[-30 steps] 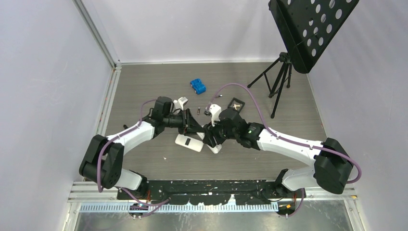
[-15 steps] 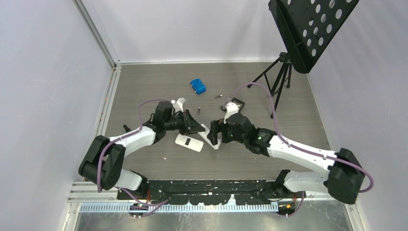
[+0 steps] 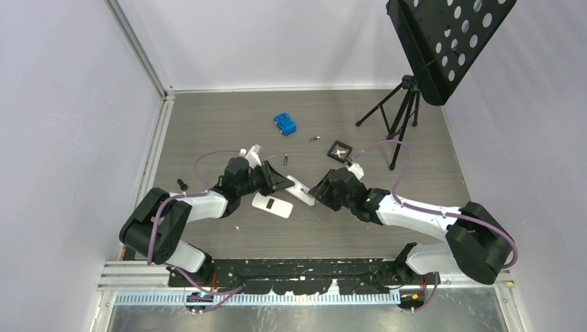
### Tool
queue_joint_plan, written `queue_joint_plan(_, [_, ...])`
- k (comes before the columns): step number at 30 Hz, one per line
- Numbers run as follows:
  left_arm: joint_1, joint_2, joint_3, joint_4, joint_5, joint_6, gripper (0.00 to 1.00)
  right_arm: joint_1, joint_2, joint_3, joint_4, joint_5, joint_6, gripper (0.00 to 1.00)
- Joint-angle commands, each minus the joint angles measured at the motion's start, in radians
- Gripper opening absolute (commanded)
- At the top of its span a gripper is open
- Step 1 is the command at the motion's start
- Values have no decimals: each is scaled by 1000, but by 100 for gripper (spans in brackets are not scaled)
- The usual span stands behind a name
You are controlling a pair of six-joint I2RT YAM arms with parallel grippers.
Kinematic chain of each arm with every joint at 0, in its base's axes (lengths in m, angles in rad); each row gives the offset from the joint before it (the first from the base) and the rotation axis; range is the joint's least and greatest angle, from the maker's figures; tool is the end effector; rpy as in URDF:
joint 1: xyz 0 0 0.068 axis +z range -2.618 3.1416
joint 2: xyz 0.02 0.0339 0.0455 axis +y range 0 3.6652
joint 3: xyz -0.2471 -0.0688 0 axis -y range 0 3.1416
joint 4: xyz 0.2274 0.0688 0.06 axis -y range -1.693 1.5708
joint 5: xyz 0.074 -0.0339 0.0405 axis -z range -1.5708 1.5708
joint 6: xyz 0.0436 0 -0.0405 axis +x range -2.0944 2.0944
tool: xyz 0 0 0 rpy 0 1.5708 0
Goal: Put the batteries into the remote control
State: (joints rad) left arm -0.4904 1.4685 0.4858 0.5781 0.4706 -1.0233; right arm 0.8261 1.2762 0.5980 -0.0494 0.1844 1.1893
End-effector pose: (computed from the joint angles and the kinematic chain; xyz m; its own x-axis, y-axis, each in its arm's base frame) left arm 0.2329 -0.1468 0.1590 -0.8531 -0.4072 -0.3261 0.1134 0.4654 -0.8778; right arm 0.1755 0.1786 0.1763 -0.7526 0.5297 -0.3912 0.1838 0.7394 0.6477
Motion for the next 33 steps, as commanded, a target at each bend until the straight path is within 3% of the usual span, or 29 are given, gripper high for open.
queue_joint_plan(1, [-6, 12, -32, 129, -8, -18, 0, -39, 11, -16, 158, 0, 104, 52])
queue_joint_plan(21, [-11, -1, -33, -34, -52, -25, 0, -95, 166, -59, 323, -122, 174, 49])
queue_joint_plan(33, [-11, 12, -29, -32, -46, -27, 0, -96, 151, -41, 223, -100, 150, 50])
